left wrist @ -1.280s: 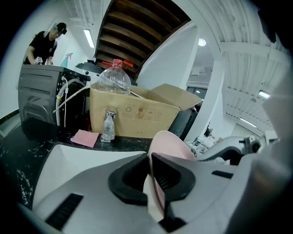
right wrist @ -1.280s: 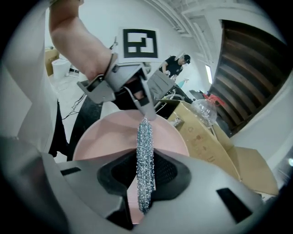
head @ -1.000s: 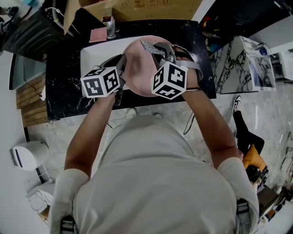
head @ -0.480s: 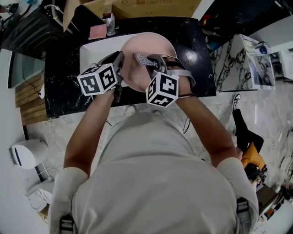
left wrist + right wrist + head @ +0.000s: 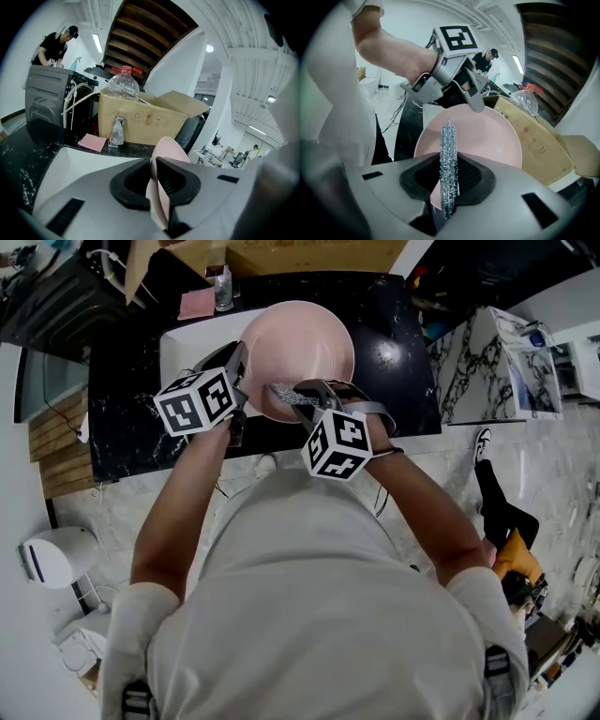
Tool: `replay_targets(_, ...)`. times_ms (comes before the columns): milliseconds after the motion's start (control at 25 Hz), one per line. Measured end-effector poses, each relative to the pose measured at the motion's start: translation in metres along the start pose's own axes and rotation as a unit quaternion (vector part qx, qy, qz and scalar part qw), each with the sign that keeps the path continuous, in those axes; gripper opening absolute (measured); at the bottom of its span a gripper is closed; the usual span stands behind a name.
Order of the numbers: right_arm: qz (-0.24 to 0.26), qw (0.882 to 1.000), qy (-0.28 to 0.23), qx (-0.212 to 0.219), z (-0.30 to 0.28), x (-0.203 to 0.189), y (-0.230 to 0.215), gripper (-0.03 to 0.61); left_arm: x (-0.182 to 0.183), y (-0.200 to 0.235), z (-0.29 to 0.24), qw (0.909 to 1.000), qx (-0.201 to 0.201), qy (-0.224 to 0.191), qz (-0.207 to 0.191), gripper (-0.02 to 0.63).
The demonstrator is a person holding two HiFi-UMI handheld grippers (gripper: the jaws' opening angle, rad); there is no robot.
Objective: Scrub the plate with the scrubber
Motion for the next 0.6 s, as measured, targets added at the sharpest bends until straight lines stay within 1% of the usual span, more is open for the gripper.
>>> replay_targets(80, -0.008, 1.000, -0.012, -0.019, 0.006, 0.003, -0.013, 0.077, -0.001, 0.000, 0.000, 1.0000, 0.001, 0.001, -0.004, 0.034)
replay_targets(200, -0.011, 0.997, -0.026, -0.068, 0.017, 0.010, -0.047, 0.077, -0.003, -0.003, 0.000, 1.0000, -0.003, 0.002, -0.008, 0.029)
replay_targets(320, 0.006, 0.992, -0.024, -0.122, 0.022, 0.015, -0.082, 0.077, -0.005, -0.008, 0.001, 0.9999, -0.007, 0.004, -0.014, 0.026)
replay_targets(400, 0.014, 0.988, -0.021, -0.150, 0.022, 0.017, -0.100, 0.077, -0.005, -0.011, 0.001, 0.9998, -0.010, 0.005, -0.017, 0.026)
replay_targets(480, 0.011, 0.986, -0.017, -0.163, 0.020, 0.016, -0.112, 0.077, -0.006, -0.013, 0.002, 0.9997, -0.012, 0.006, -0.020, 0.026)
replay_targets(600, -0.006, 0.987, -0.007, -0.158, 0.013, 0.012, -0.116, 0.077, -0.006, -0.012, 0.004, 0.9997, -0.011, 0.005, -0.020, 0.027)
Point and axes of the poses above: the fingertips, and each gripper's own axes: z backward along the fingers, y to its left, x out of its top, the point moved 3 cm from there along z, backward along the fingers, and after that the axes turned 12 degrees about -z, right-handed, at the moved point
